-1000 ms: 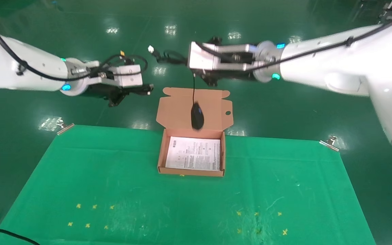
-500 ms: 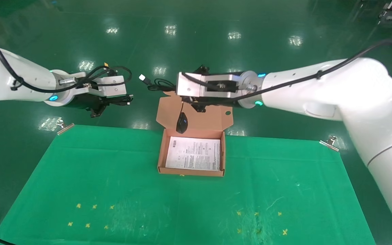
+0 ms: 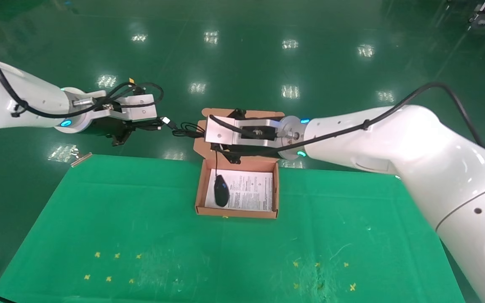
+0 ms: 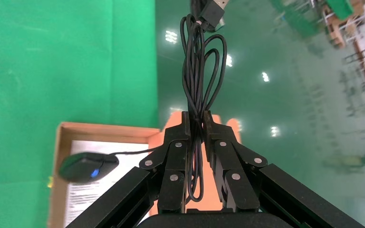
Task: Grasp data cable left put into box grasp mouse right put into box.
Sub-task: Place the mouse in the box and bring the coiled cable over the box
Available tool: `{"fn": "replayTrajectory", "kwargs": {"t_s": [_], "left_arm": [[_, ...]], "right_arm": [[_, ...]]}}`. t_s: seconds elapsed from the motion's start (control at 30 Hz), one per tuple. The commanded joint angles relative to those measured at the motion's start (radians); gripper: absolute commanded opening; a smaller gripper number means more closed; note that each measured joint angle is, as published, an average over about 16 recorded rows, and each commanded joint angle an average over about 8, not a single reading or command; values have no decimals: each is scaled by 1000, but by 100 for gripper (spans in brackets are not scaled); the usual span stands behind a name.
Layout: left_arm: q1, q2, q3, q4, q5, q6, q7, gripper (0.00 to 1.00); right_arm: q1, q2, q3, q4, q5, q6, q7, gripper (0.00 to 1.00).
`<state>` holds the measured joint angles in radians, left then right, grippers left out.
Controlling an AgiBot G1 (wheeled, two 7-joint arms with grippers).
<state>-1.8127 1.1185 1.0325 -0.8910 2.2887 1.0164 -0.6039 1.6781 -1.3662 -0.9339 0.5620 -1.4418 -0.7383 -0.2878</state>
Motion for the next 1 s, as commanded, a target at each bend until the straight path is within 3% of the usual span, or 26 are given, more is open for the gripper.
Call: {"fn": "replayTrajectory", "kwargs": {"t_s": [0.03, 0.47, 0.73, 1.0], "left_arm": [[1, -1, 0, -4, 2, 1, -3, 0], [2, -3, 1, -11, 5, 3, -9, 0], [3, -4, 1, -12, 5, 3, -9, 0], [10, 3, 2, -15, 0, -1, -5, 0]], "right_arm": [[-7, 1, -23, 0, 27, 12, 14, 0], [-14, -1, -141, -109, 84, 62, 83, 0], [-5, -3, -203, -108, 101, 73, 136, 100], [-8, 19, -215, -77, 112, 75, 144, 100]]}}
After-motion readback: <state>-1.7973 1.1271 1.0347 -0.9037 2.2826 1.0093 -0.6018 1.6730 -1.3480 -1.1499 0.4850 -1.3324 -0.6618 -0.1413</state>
